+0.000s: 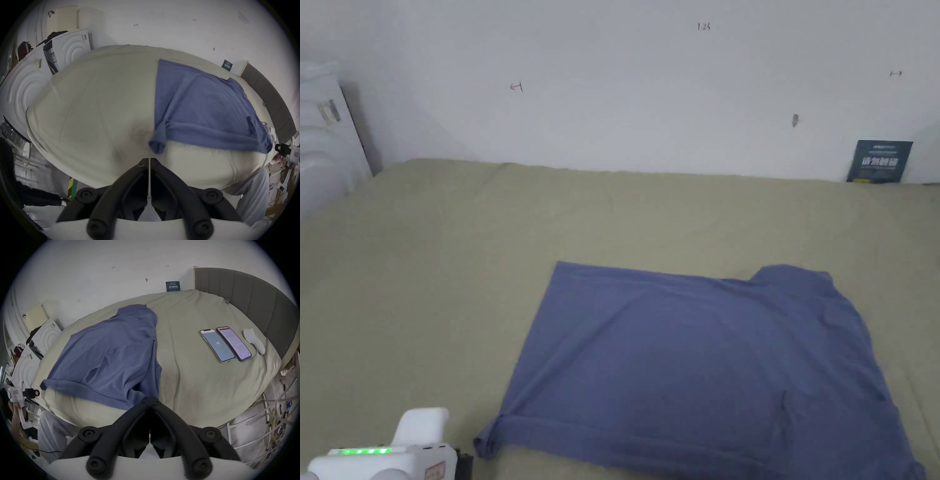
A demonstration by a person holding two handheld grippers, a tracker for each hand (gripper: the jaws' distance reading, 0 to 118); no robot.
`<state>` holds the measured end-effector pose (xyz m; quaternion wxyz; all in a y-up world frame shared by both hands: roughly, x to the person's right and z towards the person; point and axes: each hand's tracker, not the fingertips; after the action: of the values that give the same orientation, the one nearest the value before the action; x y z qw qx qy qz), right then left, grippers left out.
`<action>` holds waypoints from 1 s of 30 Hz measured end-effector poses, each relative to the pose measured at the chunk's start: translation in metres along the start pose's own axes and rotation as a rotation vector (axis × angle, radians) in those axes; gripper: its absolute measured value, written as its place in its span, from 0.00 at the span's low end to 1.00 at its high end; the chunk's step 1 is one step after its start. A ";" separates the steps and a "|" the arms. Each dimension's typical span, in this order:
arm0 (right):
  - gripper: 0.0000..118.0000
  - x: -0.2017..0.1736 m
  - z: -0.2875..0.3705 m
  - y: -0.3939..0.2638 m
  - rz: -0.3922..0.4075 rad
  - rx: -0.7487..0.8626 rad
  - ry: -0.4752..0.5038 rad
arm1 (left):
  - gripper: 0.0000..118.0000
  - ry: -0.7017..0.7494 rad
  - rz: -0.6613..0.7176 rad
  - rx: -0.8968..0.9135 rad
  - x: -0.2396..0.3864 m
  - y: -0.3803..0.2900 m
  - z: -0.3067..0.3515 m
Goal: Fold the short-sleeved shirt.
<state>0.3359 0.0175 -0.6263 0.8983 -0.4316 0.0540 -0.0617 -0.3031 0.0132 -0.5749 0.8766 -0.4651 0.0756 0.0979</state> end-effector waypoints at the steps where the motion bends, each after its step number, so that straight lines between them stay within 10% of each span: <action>1: 0.00 -0.007 0.012 -0.007 0.000 0.029 -0.074 | 0.04 -0.019 0.007 0.027 -0.003 0.004 -0.004; 2: 0.00 -0.009 0.013 -0.008 0.006 0.027 -0.073 | 0.24 -0.033 0.021 0.067 -0.005 0.008 -0.006; 3: 0.00 -0.010 0.014 -0.009 0.006 0.028 -0.066 | 0.79 0.010 -0.008 0.112 -0.007 0.017 -0.008; 4: 0.00 -0.012 0.014 -0.010 0.000 0.027 -0.063 | 1.00 0.009 -0.015 0.092 0.000 0.015 -0.007; 11: 0.00 -0.015 -0.006 0.001 -0.022 0.003 -0.046 | 0.96 0.062 -0.047 0.025 0.023 0.033 -0.023; 13: 0.00 -0.011 -0.012 -0.003 -0.025 0.001 -0.039 | 0.68 0.056 -0.045 0.010 0.011 0.037 -0.053; 15: 0.00 -0.014 -0.014 -0.003 -0.013 -0.003 -0.040 | 0.09 0.060 -0.025 0.016 0.014 0.038 -0.055; 18: 0.04 -0.015 -0.014 0.000 0.014 -0.006 -0.019 | 0.09 0.041 -0.013 0.002 0.024 0.037 -0.045; 21: 1.00 -0.014 -0.011 -0.001 0.022 0.030 -0.009 | 0.09 0.008 -0.002 -0.020 0.026 0.038 -0.046; 30: 0.87 -0.026 -0.044 -0.008 0.090 -0.067 0.040 | 0.09 0.030 -0.004 -0.024 0.016 0.044 -0.049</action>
<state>0.3034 -0.0173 -0.6463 0.8841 -0.4571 0.0934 -0.0280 -0.3003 -0.0013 -0.6410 0.8699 -0.4772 0.0866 0.0899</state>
